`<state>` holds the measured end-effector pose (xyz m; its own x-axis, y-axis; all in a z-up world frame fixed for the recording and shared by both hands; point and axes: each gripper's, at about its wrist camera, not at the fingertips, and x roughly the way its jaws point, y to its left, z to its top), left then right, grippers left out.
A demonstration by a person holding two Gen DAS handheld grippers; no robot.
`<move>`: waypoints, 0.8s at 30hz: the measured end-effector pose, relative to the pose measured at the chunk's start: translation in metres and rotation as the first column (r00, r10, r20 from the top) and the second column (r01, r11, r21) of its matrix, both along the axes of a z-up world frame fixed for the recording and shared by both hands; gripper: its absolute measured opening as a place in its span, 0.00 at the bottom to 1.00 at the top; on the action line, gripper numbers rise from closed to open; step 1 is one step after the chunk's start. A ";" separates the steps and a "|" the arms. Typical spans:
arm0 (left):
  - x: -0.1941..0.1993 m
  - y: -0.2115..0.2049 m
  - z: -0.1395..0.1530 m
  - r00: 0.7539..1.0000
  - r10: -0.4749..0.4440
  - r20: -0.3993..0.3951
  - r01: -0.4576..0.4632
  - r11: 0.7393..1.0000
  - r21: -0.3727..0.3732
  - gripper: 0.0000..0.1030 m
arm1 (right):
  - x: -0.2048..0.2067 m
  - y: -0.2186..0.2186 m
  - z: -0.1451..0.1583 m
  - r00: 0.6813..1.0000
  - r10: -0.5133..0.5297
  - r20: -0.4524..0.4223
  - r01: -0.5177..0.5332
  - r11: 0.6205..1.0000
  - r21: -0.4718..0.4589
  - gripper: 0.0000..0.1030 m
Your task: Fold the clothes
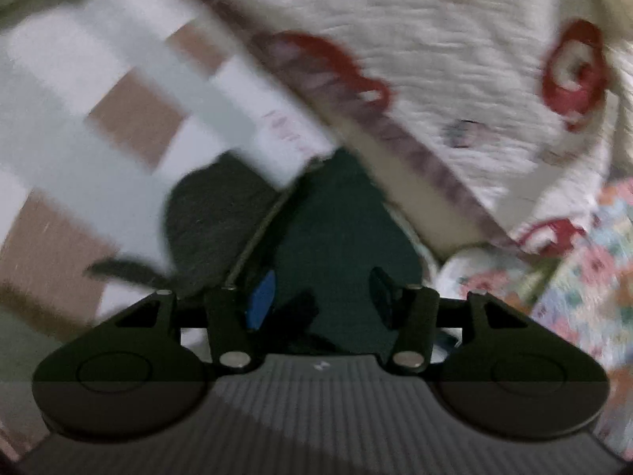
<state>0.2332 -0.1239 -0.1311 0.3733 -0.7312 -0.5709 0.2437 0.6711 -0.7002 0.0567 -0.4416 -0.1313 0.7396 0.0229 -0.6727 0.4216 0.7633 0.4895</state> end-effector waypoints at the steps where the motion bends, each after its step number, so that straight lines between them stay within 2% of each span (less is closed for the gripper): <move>1: 0.001 -0.005 0.003 1.000 -0.011 0.019 0.010 1.000 0.018 0.56 | -0.011 -0.005 -0.009 1.000 -0.012 -0.007 0.013 0.999 0.052 0.62; 2: 0.002 -0.011 0.005 0.999 -0.022 0.039 0.020 0.999 0.036 0.57 | -0.019 -0.007 -0.018 1.000 -0.025 -0.010 0.025 0.994 0.107 0.62; 5: 0.007 -0.017 -0.008 1.000 0.000 0.016 -0.002 0.994 0.108 0.57 | -0.032 -0.007 -0.040 0.999 -0.045 0.030 0.035 0.963 0.267 0.63; 8: 0.015 -0.023 -0.023 1.000 -0.006 0.016 0.004 0.988 0.156 0.57 | -0.029 -0.002 -0.056 0.997 -0.042 0.069 0.010 0.911 0.413 0.64; 9: 0.019 -0.025 -0.027 1.000 -0.013 0.010 0.012 0.988 0.151 0.57 | -0.025 0.001 -0.060 0.997 -0.038 0.073 0.002 0.896 0.443 0.70; 11: 0.027 -0.029 -0.036 1.000 -0.027 -0.009 0.028 0.991 0.130 0.57 | -0.016 0.008 -0.060 0.998 -0.021 0.066 -0.008 0.911 0.413 0.70; 14: 0.032 -0.036 -0.052 0.993 -0.063 -0.095 0.069 0.995 0.069 0.61 | -0.004 0.013 -0.059 0.997 -0.006 0.077 -0.022 0.929 0.370 0.72; 16: 0.028 -0.034 -0.057 0.993 -0.049 -0.106 0.052 0.998 0.029 0.61 | 0.003 0.013 -0.058 0.996 0.000 0.090 -0.031 0.936 0.351 0.71; 17: 0.026 -0.032 -0.058 0.993 -0.034 -0.112 0.035 0.999 0.001 0.61 | 0.007 0.014 -0.054 0.996 0.021 0.084 -0.047 0.945 0.323 0.62; 18: 0.025 -0.030 -0.058 0.992 -0.028 -0.121 0.023 0.999 -0.044 0.61 | 0.010 0.015 -0.047 0.995 0.049 0.088 -0.072 0.956 0.285 0.48; 19: 0.024 -0.029 -0.057 0.992 -0.043 -0.119 0.032 0.995 -0.090 0.59 | 0.011 0.015 -0.036 0.990 0.086 0.109 -0.109 0.967 0.230 0.40; 20: 0.021 -0.031 -0.054 0.993 -0.067 -0.098 0.056 0.993 -0.107 0.55 | 0.011 0.016 -0.024 0.985 0.116 0.124 -0.137 0.975 0.176 0.32; 21: 0.014 -0.037 -0.046 0.994 -0.095 -0.054 0.091 0.994 -0.057 0.41 | 0.011 0.016 -0.013 0.982 0.135 0.130 -0.151 0.980 0.126 0.29; 22: 0.007 -0.045 -0.038 0.992 -0.126 -0.007 0.126 0.992 0.012 0.34 | 0.011 0.017 -0.001 0.979 0.154 0.136 -0.165 0.983 0.076 0.29; 24: -0.011 -0.065 -0.019 0.972 -0.209 0.106 0.189 0.967 0.173 0.32 | 0.012 0.018 0.020 0.973 0.191 0.131 -0.189 0.982 -0.029 0.28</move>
<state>0.2220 -0.1889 -0.1502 0.3037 -0.7003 -0.6460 0.4610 0.7014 -0.5436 0.0685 -0.4239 -0.1112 0.8053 0.1619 -0.5703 0.2002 0.8313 0.5186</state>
